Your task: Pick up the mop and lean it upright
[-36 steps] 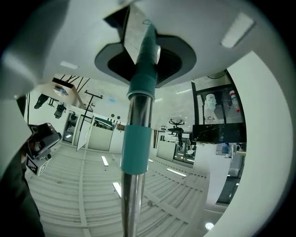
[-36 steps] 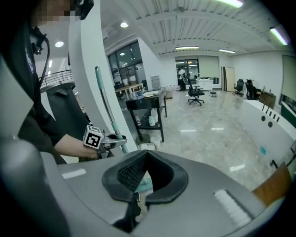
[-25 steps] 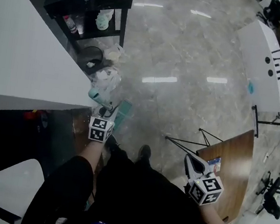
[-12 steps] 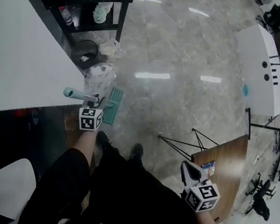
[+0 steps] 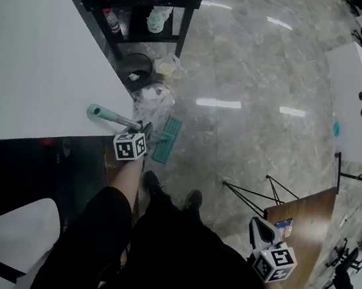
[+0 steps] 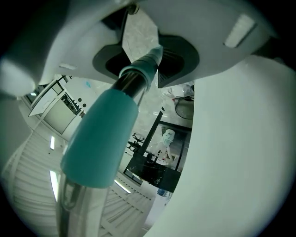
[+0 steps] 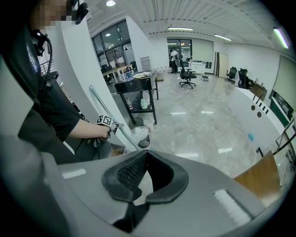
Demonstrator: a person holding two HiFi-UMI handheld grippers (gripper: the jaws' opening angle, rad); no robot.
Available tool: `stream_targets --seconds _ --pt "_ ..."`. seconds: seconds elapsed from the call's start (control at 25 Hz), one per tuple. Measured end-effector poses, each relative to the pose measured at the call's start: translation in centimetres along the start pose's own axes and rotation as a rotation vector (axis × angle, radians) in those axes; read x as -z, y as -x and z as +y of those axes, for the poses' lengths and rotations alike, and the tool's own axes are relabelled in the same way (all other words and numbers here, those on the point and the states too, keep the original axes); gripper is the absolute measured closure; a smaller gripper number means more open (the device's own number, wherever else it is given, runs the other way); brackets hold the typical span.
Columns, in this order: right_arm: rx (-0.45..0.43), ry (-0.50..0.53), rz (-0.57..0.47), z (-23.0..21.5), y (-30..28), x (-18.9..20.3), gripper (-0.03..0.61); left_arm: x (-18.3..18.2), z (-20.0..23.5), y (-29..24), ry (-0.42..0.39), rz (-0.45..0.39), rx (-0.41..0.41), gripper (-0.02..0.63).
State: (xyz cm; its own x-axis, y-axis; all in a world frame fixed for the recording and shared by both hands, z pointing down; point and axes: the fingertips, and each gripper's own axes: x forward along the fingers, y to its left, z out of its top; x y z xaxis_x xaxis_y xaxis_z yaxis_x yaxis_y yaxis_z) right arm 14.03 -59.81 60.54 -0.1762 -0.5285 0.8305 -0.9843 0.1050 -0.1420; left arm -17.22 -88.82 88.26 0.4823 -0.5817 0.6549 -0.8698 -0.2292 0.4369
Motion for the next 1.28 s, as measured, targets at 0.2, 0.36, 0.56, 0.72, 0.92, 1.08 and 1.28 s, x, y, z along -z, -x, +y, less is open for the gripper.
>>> stream_targets --seconds 0.2,0.36,0.56,0.72,0.92,1.08,1.28 --pt "0.016 0.013 -0.009 0.2 0.4 -0.4 0.572 0.3 0.4 -0.1 0.102 0.023 0.025 0.407" --pt "0.017 0.019 -0.026 0.5 0.6 -0.5 0.571 0.6 -0.2 -0.3 0.108 0.054 0.053 0.332" --pt "0.008 -0.007 -0.048 0.3 0.7 -0.5 0.571 1.5 -0.4 0.3 0.079 0.106 0.015 0.288" --pt "-0.014 -0.009 -0.083 0.0 0.5 -0.5 0.571 3.2 -0.3 1.8 0.050 0.149 -0.015 0.281" --pt "-0.081 0.006 -0.129 -0.5 0.4 -0.8 0.568 5.1 -2.1 5.3 -0.016 0.168 -0.029 0.281" --pt "-0.163 0.017 -0.163 -1.3 0.3 0.2 0.568 7.0 -3.9 9.3 -0.056 0.170 -0.064 0.285" --pt "-0.305 0.062 -0.174 -1.3 0.0 1.9 0.571 9.8 -8.1 14.8 -0.100 0.142 -0.098 0.296"
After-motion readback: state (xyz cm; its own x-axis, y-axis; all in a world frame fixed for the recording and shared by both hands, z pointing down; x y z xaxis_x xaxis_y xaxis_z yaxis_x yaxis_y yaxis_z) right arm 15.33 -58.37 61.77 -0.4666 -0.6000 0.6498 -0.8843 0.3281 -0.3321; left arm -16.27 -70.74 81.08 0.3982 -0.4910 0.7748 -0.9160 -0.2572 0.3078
